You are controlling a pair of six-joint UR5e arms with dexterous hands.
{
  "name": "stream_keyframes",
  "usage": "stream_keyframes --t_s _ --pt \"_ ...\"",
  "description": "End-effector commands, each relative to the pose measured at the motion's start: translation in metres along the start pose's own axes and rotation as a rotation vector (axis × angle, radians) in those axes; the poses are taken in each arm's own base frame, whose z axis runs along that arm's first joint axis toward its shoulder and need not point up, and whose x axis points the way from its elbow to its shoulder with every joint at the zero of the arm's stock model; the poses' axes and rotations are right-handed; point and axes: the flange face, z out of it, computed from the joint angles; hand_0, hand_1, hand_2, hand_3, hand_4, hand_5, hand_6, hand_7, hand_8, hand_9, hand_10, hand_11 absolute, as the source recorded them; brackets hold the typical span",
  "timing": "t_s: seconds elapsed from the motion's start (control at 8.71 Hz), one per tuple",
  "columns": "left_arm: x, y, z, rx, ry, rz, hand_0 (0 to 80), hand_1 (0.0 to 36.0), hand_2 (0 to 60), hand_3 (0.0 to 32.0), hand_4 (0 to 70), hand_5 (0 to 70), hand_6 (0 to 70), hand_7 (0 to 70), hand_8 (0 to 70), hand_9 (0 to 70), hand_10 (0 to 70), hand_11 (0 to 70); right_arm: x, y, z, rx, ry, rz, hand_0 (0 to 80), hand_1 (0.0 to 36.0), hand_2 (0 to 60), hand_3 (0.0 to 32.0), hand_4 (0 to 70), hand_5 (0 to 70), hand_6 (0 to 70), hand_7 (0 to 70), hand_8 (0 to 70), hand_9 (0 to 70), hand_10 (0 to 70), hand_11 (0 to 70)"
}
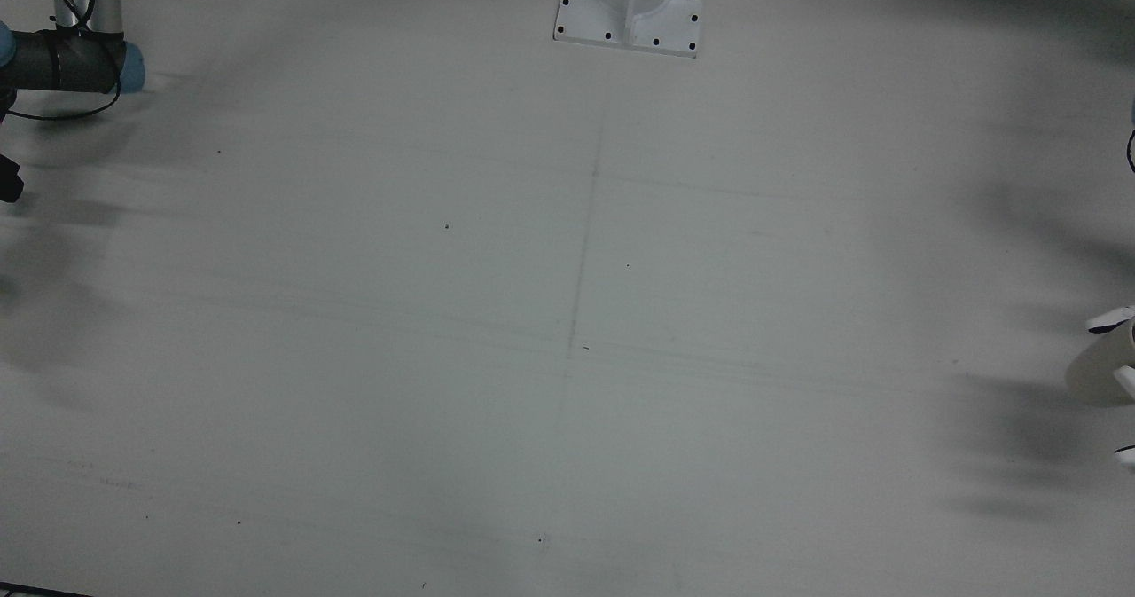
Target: Pour water
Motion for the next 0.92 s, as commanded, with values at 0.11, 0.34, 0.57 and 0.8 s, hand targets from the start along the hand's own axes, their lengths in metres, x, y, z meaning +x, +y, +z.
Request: stream_keyframes --t_s 0.11,0.34,0.57,0.8 --pt "-0.045 -0.029 0.012 0.022 0.001 0.003 80.0 36.0 60.0 0.0 70.0 70.0 14.3 21.1 5.8 5.4 8.7 16.4 -0.007 -0.007 -0.009 0.013 -0.010 0.128 59.6 17.8 0.0 27.4 0.0 5.1 0.0 0.0 0.0 0.0 0.0 0.0" --pt "-0.084 -0.034 0.037 0.025 -0.025 -0.012 80.0 36.0 60.0 0.0 70.0 70.0 14.7 21.3 6.0 5.4 8.5 16.2 -0.031 -0.016 -0.014 0.022 -0.043 0.141 55.4 15.1 0.0 32.0 0.0 4.0 0.0 0.0 0.0 0.0 0.0 0.0" --pt "-0.130 -0.037 0.057 0.028 -0.035 -0.030 80.0 36.0 60.0 0.0 70.0 70.0 14.9 20.7 6.2 5.4 8.5 16.1 -0.049 -0.012 -0.020 0.008 -0.067 0.150 54.4 15.5 0.0 32.0 0.0 3.8 0.0 0.0 0.0 0.0 0.0 0.0" --pt "-0.138 -0.031 0.061 0.021 -0.033 -0.035 80.0 36.0 7.1 0.0 67.7 70.0 13.9 17.5 5.4 2.9 6.2 12.4 -0.053 -0.014 -0.023 0.012 -0.075 0.149 54.8 16.3 0.0 32.0 0.0 3.9 0.0 0.0 0.0 0.0 0.0 0.0"
